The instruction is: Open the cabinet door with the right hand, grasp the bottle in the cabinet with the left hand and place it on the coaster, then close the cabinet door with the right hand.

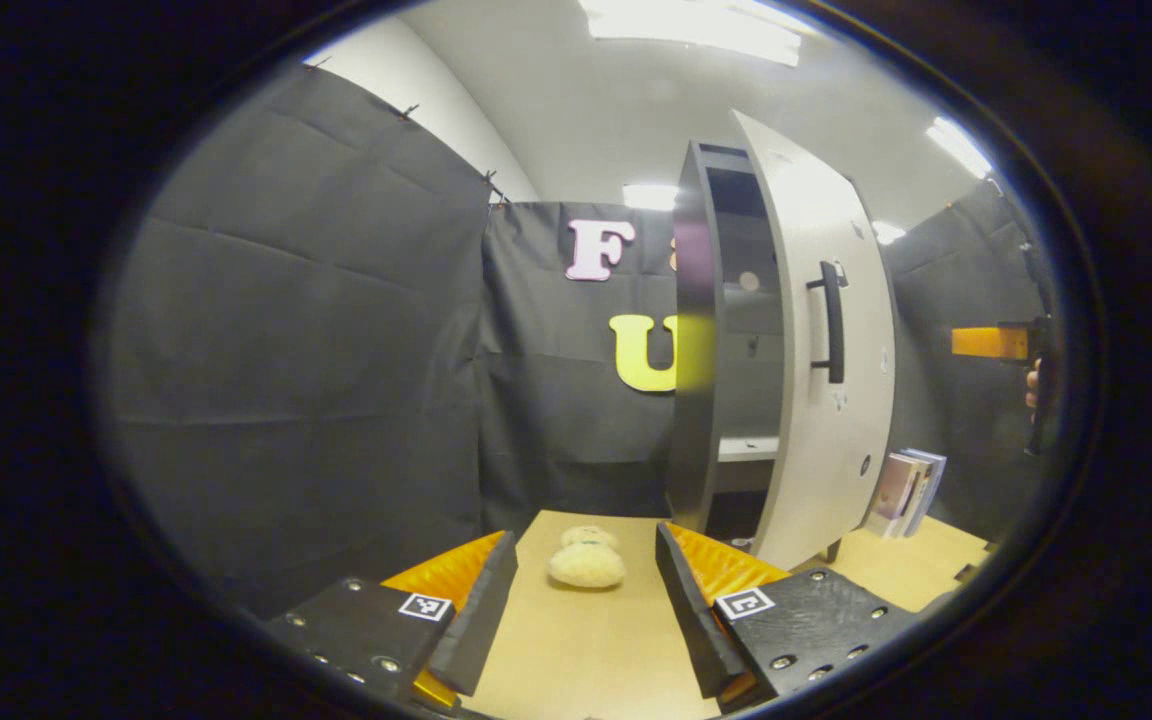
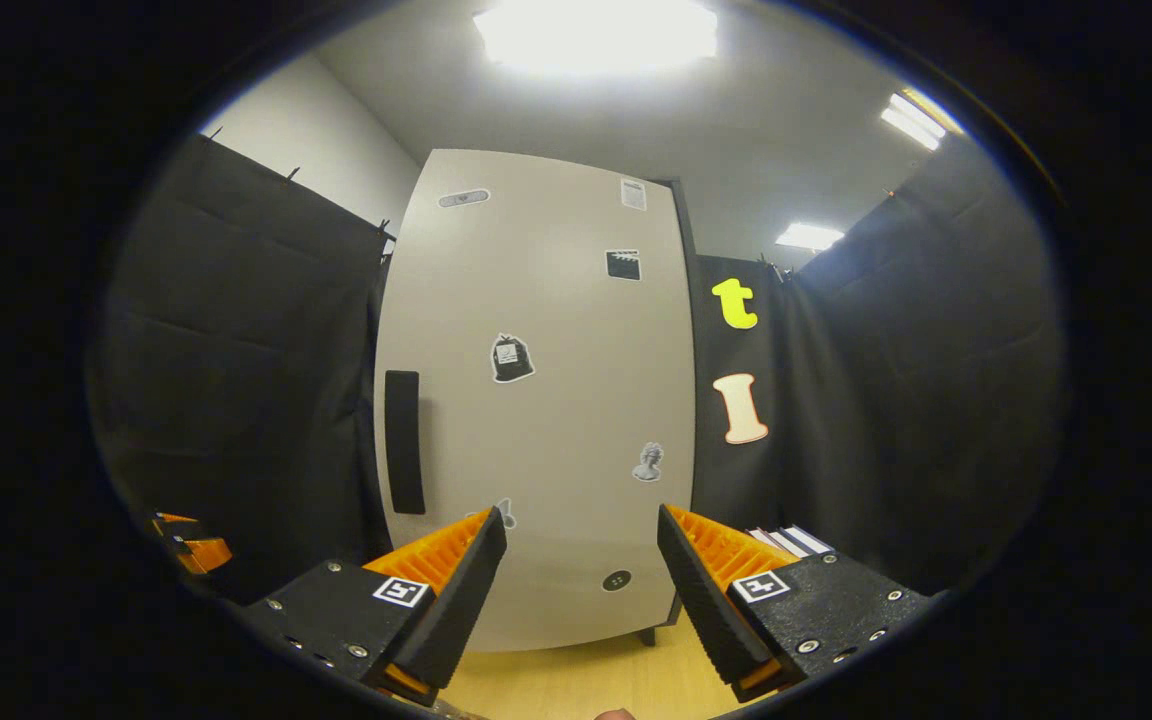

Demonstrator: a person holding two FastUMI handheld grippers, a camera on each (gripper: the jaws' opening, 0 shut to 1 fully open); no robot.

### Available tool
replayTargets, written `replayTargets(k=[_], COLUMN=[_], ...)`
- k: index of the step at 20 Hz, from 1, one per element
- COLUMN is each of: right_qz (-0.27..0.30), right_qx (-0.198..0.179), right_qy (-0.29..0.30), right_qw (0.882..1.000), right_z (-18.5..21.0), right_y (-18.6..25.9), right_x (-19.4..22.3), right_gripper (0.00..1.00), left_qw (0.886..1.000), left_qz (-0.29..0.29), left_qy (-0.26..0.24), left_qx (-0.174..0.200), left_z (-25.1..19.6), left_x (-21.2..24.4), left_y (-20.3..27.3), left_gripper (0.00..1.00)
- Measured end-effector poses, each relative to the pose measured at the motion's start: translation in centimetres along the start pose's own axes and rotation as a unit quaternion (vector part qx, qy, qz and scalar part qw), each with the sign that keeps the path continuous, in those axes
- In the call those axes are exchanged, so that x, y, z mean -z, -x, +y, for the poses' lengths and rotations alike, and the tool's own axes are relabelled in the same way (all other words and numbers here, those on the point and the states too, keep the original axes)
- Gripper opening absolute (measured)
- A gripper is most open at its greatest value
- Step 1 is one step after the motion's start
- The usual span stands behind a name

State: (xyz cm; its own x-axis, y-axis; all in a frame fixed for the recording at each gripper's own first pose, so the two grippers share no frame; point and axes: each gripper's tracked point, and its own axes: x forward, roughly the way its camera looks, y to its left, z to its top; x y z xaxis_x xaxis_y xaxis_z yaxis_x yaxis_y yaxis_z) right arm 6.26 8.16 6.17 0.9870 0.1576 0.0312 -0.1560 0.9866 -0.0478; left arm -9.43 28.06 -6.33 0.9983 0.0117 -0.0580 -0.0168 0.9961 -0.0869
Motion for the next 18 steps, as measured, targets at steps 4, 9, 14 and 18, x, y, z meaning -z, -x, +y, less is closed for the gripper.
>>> replayTargets(k=[4,9,14,18], right_qz=[-0.004,-0.005,0.006,0.009], right_qx=[0.008,0.025,0.042,0.05], right_qy=[-0.006,-0.005,0.004,0.005], right_qw=[1.0,1.0,0.999,0.999], right_z=[-4.2,-8.9,-12.9,-14.6], right_y=[1.8,3.8,5.9,7.0], right_x=[-0.2,0.0,1.7,2.4], right_gripper=[0.94,0.94,0.94,0.94], left_qw=[1.0,0.999,0.999,0.999], left_qz=[-0.009,-0.028,-0.046,-0.048], left_qy=[0.009,0.015,-0.009,-0.015], left_qx=[0.014,0.023,0.019,0.018], left_z=[-5.2,-10.0,-13.3,-15.2], left_x=[-2.0,-5.3,-7.4,-7.9], left_y=[0.2,0.5,0.4,0.7], left_gripper=[0.86,0.75,0.75,0.8])
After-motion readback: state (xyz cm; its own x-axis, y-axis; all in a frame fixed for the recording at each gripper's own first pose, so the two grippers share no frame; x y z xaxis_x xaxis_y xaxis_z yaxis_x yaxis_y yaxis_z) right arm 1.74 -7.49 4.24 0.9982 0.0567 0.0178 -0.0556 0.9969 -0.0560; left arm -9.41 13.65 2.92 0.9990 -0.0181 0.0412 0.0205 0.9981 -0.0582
